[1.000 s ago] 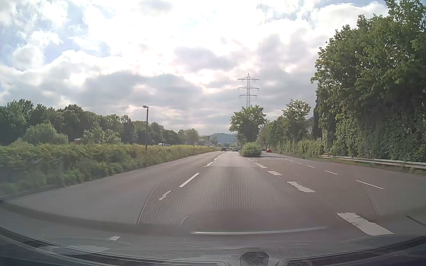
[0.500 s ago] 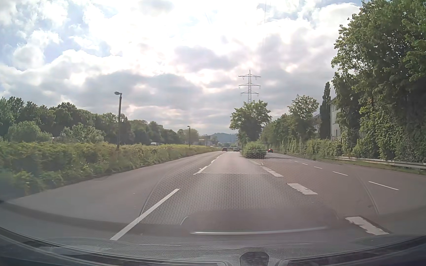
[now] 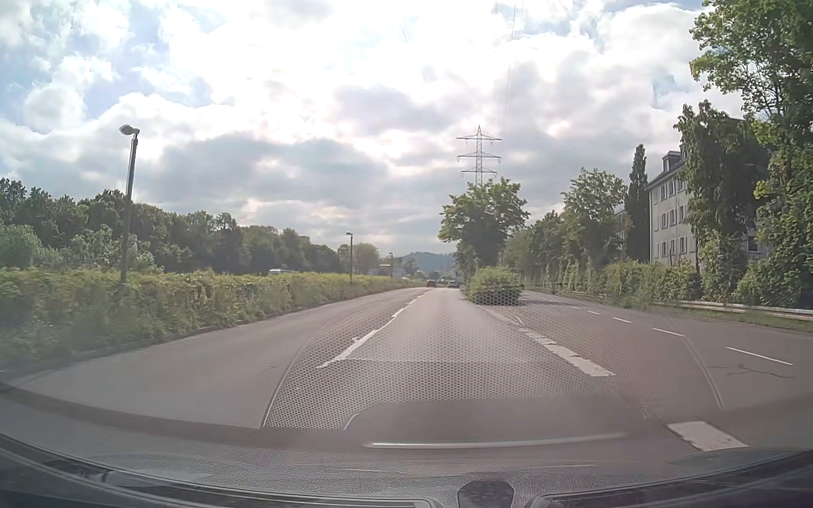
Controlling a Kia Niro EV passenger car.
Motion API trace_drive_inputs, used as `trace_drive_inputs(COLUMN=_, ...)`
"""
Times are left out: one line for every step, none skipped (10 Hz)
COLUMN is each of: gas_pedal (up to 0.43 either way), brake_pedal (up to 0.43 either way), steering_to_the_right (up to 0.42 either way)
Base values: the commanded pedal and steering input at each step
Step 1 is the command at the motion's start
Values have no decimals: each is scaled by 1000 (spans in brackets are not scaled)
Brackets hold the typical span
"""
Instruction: Follow the waypoints while adhering to traffic rules and regulations
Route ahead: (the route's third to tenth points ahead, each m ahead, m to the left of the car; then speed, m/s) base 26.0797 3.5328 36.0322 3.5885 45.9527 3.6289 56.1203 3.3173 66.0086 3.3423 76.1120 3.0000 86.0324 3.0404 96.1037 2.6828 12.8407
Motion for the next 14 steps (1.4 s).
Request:
trace_drive_inputs(gas_pedal=110, brake_pedal=0, steering_to_the_right=-1)
trace_drive_inputs(gas_pedal=110, brake_pedal=0, steering_to_the_right=-1)
trace_drive_inputs(gas_pedal=110, brake_pedal=0, steering_to_the_right=-1)
trace_drive_inputs(gas_pedal=110, brake_pedal=0, steering_to_the_right=-1)
trace_drive_inputs(gas_pedal=110, brake_pedal=0, steering_to_the_right=-1)
trace_drive_inputs(gas_pedal=110, brake_pedal=0, steering_to_the_right=-1)
trace_drive_inputs(gas_pedal=110, brake_pedal=0, steering_to_the_right=-1)
trace_drive_inputs(gas_pedal=110, brake_pedal=0, steering_to_the_right=-1)
trace_drive_inputs(gas_pedal=110, brake_pedal=0, steering_to_the_right=0)
trace_drive_inputs(gas_pedal=110, brake_pedal=0, steering_to_the_right=-1)
trace_drive_inputs(gas_pedal=110, brake_pedal=0, steering_to_the_right=-1)
trace_drive_inputs(gas_pedal=110, brake_pedal=0, steering_to_the_right=-1)
trace_drive_inputs(gas_pedal=110, brake_pedal=0, steering_to_the_right=-1)
trace_drive_inputs(gas_pedal=110, brake_pedal=0, steering_to_the_right=-1)
